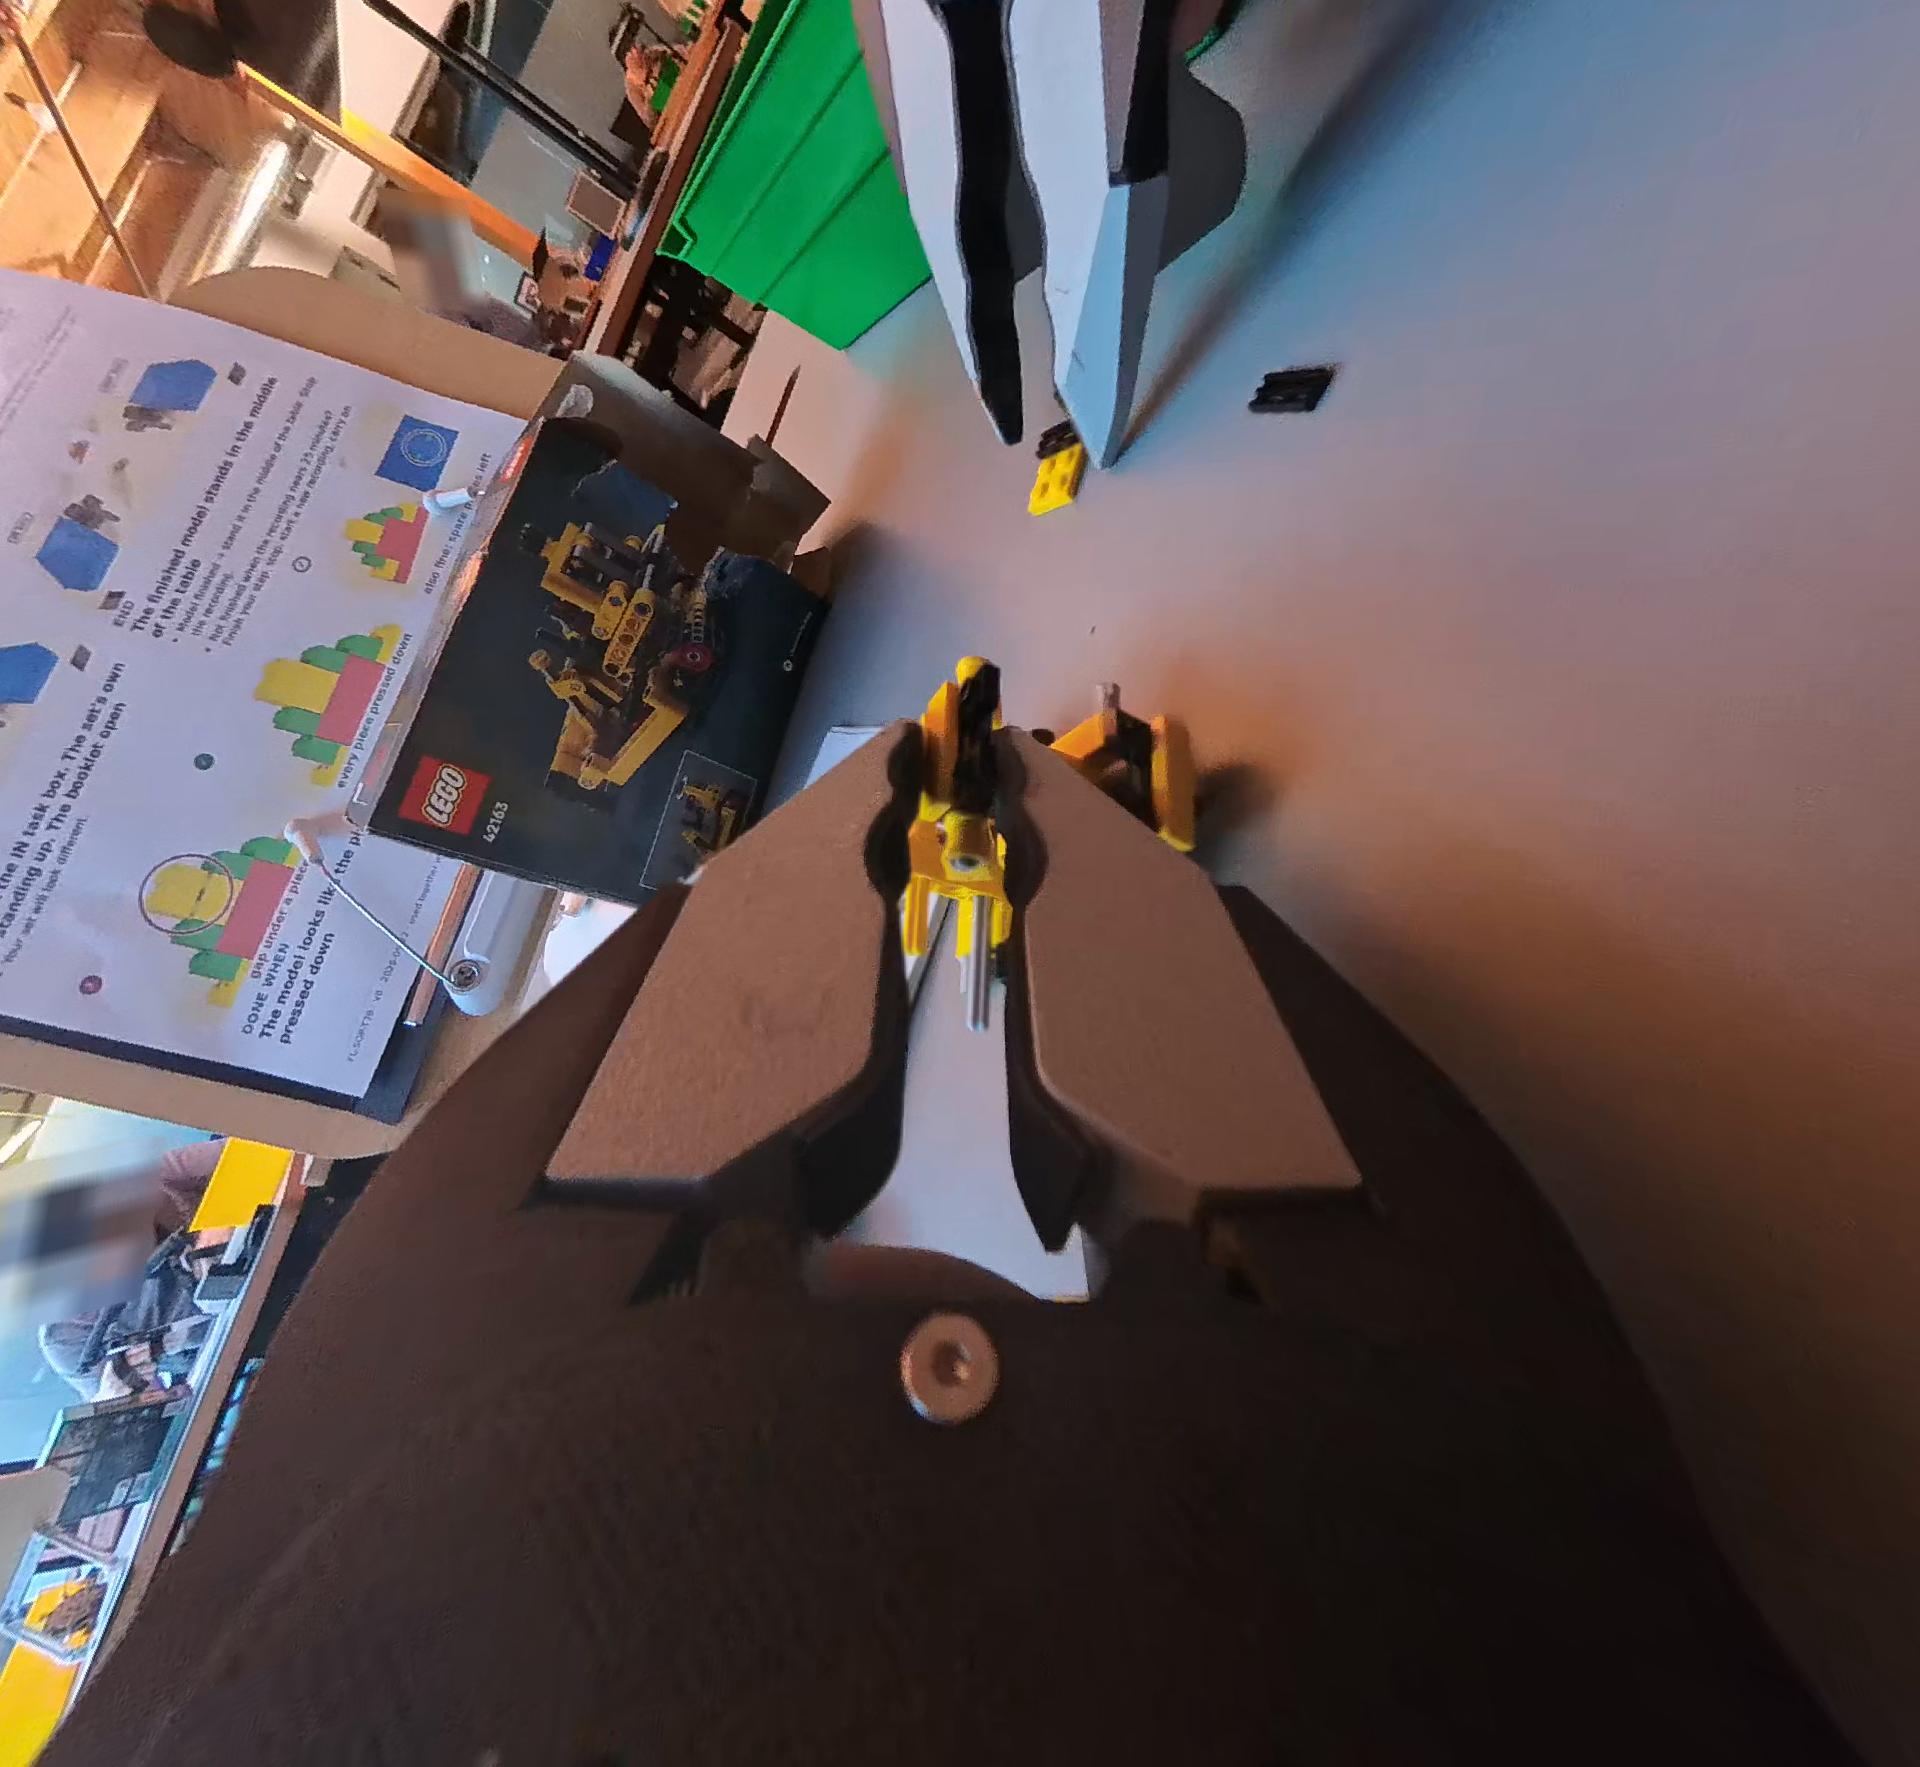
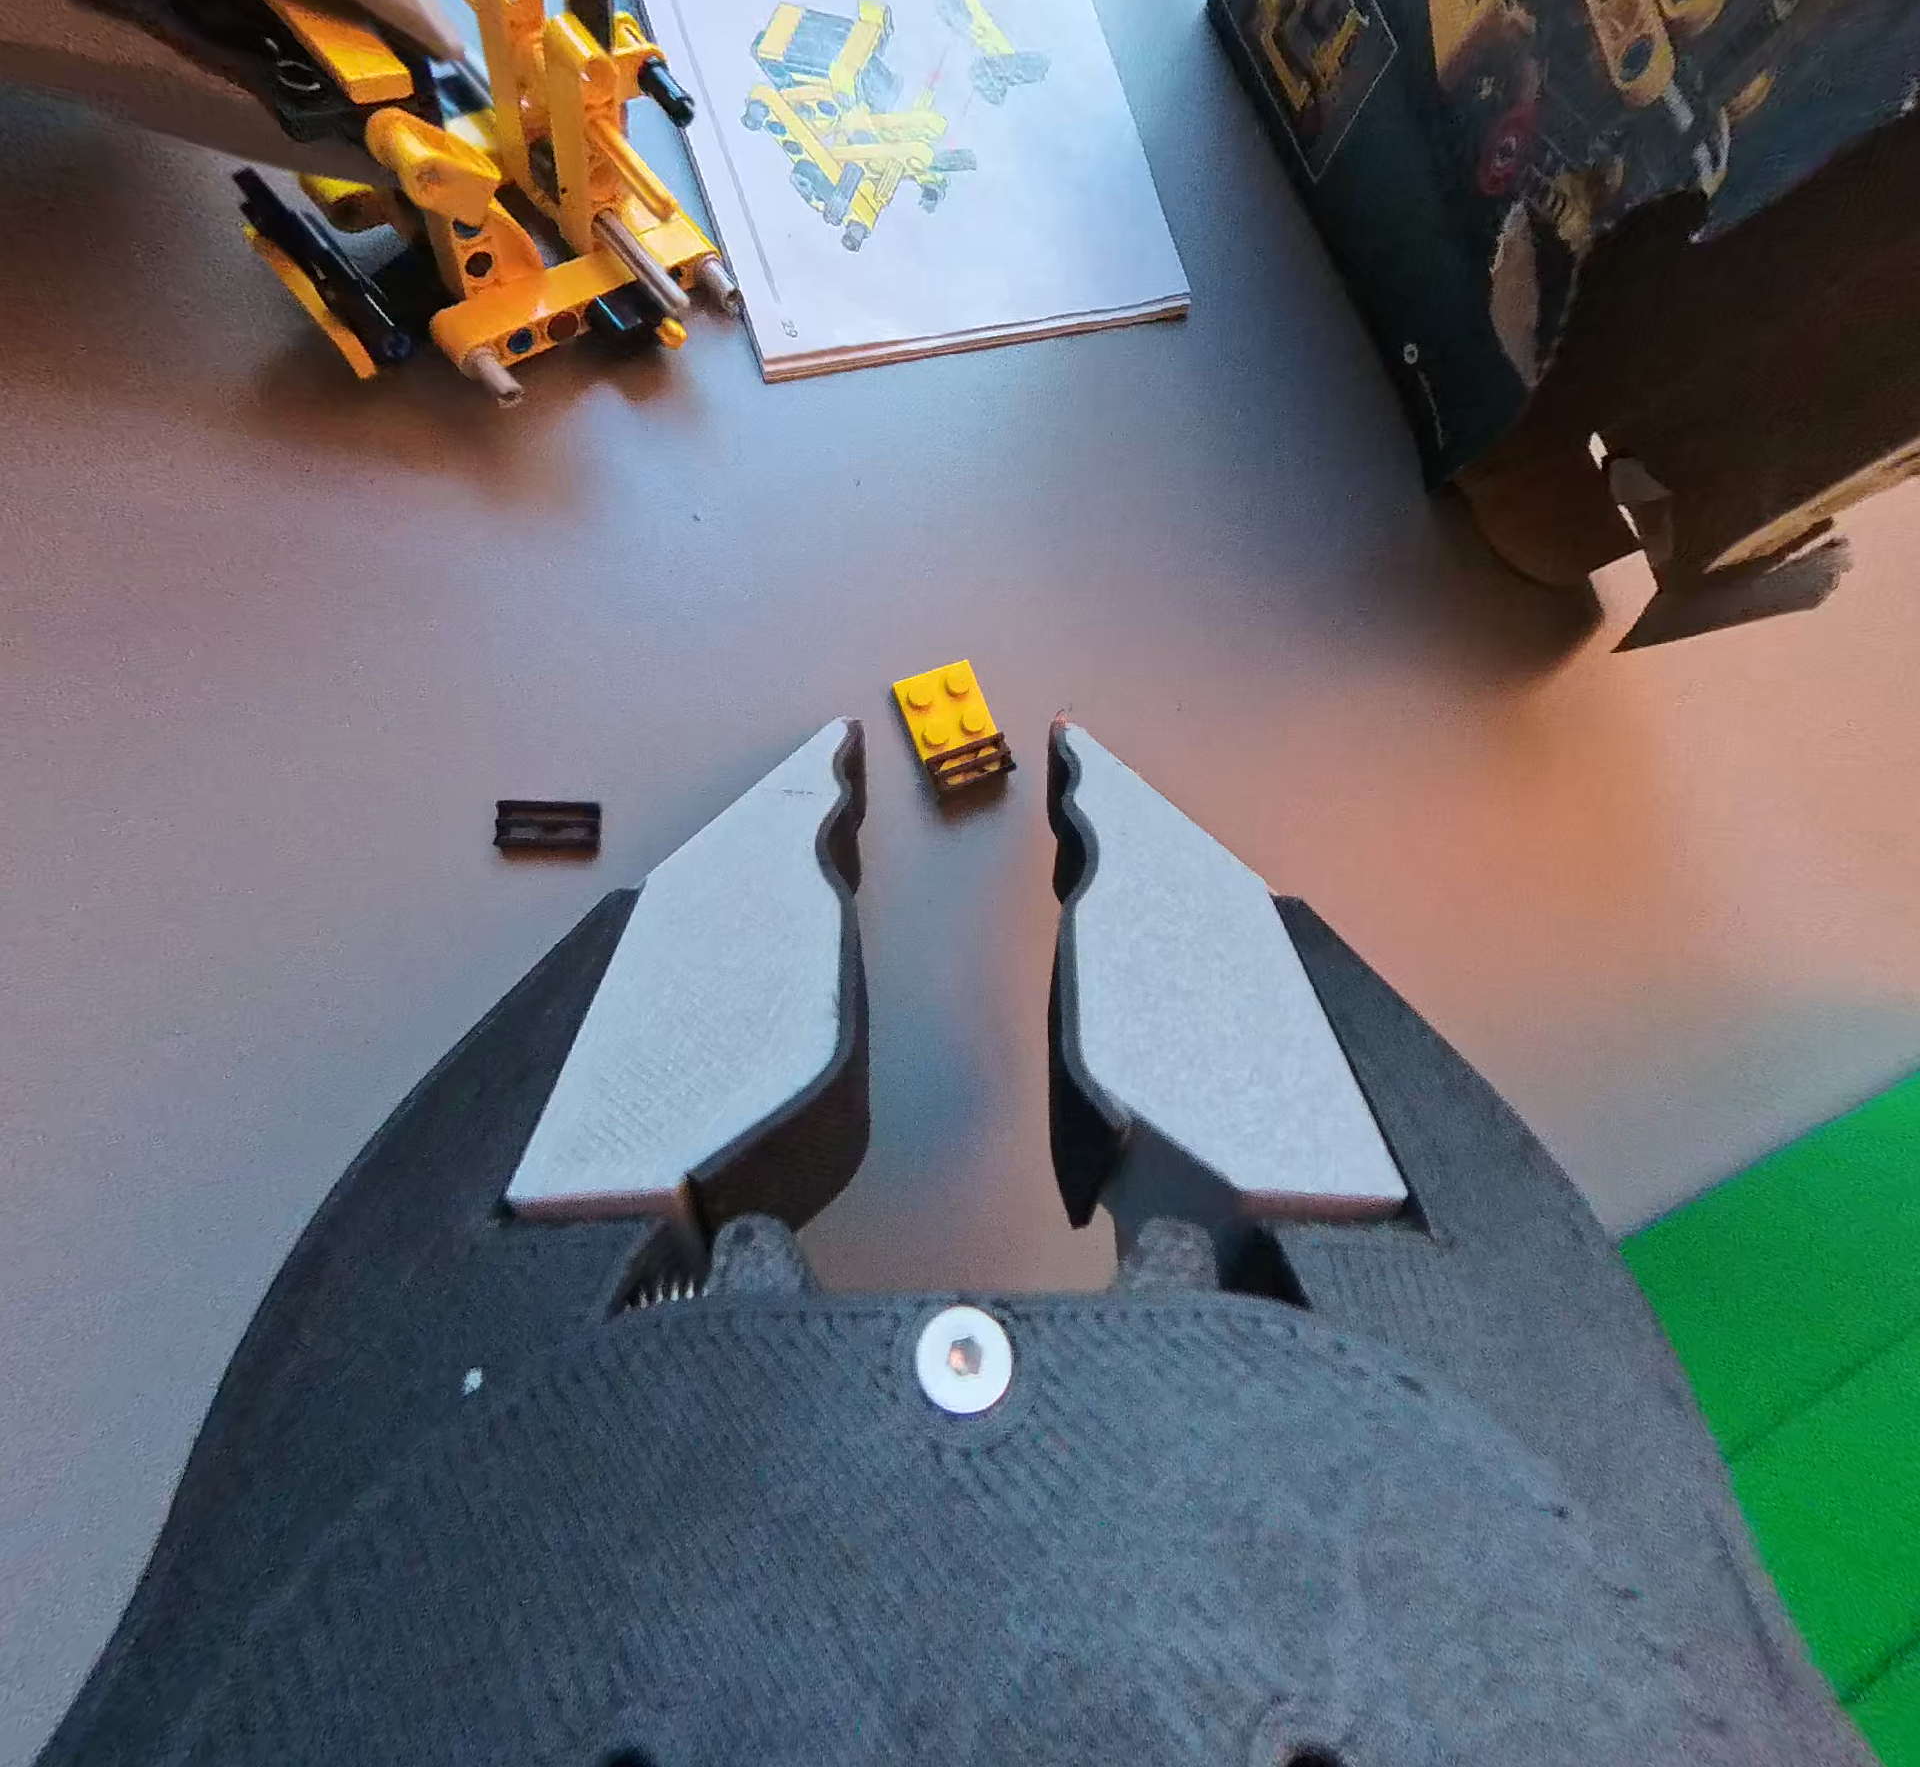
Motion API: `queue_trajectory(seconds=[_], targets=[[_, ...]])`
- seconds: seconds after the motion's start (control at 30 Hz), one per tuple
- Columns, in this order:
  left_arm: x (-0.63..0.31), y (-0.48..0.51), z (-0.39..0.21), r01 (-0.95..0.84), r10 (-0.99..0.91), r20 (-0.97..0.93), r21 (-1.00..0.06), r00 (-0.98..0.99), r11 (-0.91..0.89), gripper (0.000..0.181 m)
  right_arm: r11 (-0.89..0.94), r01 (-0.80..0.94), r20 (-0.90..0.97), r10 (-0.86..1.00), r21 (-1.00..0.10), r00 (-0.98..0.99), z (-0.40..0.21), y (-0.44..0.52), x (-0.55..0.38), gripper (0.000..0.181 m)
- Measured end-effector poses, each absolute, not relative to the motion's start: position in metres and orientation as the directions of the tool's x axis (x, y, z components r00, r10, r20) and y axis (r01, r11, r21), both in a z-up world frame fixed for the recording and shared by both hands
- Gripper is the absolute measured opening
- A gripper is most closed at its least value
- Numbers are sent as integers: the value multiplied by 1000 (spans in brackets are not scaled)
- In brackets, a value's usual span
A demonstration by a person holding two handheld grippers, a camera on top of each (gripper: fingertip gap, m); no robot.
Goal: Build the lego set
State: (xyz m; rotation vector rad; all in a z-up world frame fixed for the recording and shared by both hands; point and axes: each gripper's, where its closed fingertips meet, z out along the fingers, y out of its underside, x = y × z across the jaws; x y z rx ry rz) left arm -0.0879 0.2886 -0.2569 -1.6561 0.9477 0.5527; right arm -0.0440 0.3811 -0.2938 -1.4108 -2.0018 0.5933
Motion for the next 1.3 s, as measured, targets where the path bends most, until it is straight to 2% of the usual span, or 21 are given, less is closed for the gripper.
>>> queue_trajectory(seconds=[0.1, 0.23, 0.4, 0.53, 0.63, 0.73, 0.83, 0.93, 1.3], targets=[[-88, 288, -258, -812, -316, -758, -578, 571, -81, 9, 318, 678, 194, 947, -663, -254, -295, 381, -46, 31], [-88, 288, -259, -812, -317, -757, -577, 572, -87, 16, 343, 671, 177, 936, -657, -305, -296, 372, -46, 18], [-89, 287, -261, -815, -325, -758, -573, 566, -84, 12, 371, 636, 145, 914, -677, -379, -296, 347, -47, 17], [-90, 286, -261, -820, -331, -762, -567, 557, -74, 11, 420, 608, 187, 893, -674, -409, -295, 339, -48, 21], [-93, 286, -259, -814, -316, -760, -576, 567, -74, 19, 386, 611, 145, 902, -691, -407, -295, 340, -49, 25], [-95, 284, -259, -806, -326, -750, -587, 576, -74, 20, 363, 611, 94, 900, -704, -426, -297, 335, -47, 13], [-96, 284, -259, -805, -325, -748, -589, 578, -78, 20, 378, 593, 100, 889, -711, -447, -297, 330, -47, 13], [-99, 285, -255, -791, -301, -742, -605, 600, -85, 31, 406, 577, 126, 878, -709, -462, -296, 326, -48, 13], [-98, 279, -263, -803, -358, -735, -590, 577, -83, 11, 471, 400, 234, 826, -786, -512, -264, 290, -61, 13]])
